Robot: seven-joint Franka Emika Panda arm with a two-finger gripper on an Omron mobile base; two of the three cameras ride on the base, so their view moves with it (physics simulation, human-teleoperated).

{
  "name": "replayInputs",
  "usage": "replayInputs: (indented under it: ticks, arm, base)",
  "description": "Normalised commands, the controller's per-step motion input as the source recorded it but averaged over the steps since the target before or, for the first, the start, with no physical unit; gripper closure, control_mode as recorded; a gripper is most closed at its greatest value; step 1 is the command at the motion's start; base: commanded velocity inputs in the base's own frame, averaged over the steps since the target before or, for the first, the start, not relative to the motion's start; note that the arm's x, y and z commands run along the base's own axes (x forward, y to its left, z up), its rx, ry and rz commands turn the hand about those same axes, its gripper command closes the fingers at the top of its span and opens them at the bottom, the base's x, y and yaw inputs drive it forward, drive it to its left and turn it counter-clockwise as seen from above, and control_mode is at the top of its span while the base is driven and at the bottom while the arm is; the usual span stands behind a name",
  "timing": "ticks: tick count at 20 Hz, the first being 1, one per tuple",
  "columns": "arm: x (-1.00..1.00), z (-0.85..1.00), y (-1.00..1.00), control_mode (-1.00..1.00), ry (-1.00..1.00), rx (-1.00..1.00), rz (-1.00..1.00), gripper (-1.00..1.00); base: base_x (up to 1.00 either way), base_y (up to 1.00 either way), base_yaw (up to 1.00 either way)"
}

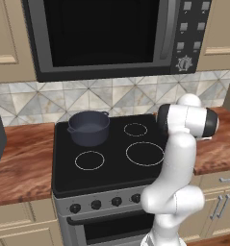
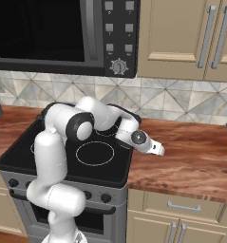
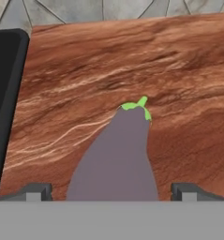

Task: Turn on the burner for the pot on the stove. Wait thirty seconds for the pot to heat up. Then add the eggplant to the pot.

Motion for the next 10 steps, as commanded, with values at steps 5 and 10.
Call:
replayInputs:
  ticks: [5,10]
  arm:
    - [0.04,-0.04,0.00,-1.00,0.00,0.00,0.00,-1.00]
    - [0.00,-0.04,0.00,-1.00,0.00,0.00,0.00,-1.00]
  base:
    - [0.00,0.00,0.00]
    - [0.00,0.00,0.00]
